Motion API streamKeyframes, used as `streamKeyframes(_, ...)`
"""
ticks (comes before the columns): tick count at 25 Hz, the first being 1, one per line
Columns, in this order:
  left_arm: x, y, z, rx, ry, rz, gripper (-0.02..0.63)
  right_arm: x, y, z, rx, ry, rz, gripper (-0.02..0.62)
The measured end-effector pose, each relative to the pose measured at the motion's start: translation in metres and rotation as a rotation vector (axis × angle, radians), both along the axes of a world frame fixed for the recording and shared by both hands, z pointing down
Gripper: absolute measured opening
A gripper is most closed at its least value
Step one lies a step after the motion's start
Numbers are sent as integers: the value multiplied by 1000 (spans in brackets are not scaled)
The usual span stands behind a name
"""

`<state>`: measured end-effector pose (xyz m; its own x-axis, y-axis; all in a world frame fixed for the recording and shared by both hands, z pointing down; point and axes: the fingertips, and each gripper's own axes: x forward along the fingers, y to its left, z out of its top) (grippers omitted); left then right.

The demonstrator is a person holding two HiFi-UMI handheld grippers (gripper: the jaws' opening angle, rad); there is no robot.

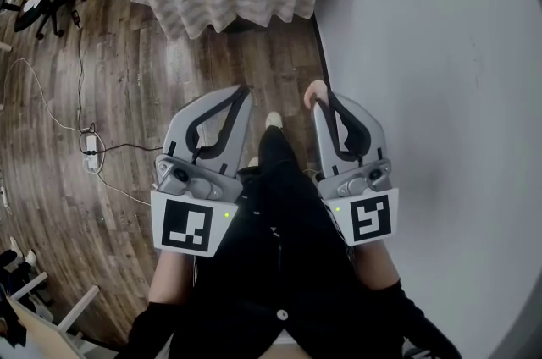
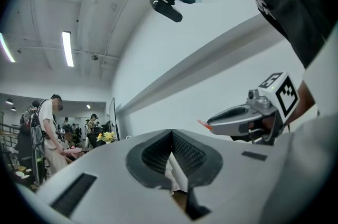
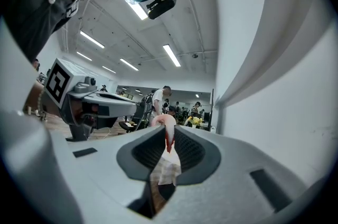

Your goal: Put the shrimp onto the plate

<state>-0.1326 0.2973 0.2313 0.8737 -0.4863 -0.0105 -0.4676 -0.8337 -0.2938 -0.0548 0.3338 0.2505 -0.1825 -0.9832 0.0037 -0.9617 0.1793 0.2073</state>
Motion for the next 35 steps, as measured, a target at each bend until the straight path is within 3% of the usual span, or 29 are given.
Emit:
streamKeyframes(13, 15, -39, -1, 2, -12, -44, 2, 18, -41, -5, 16, 3, -42, 41)
streamKeyframes(35, 99, -133, -16, 19, -15, -110, 2, 94, -152, -11, 32, 4, -148, 41)
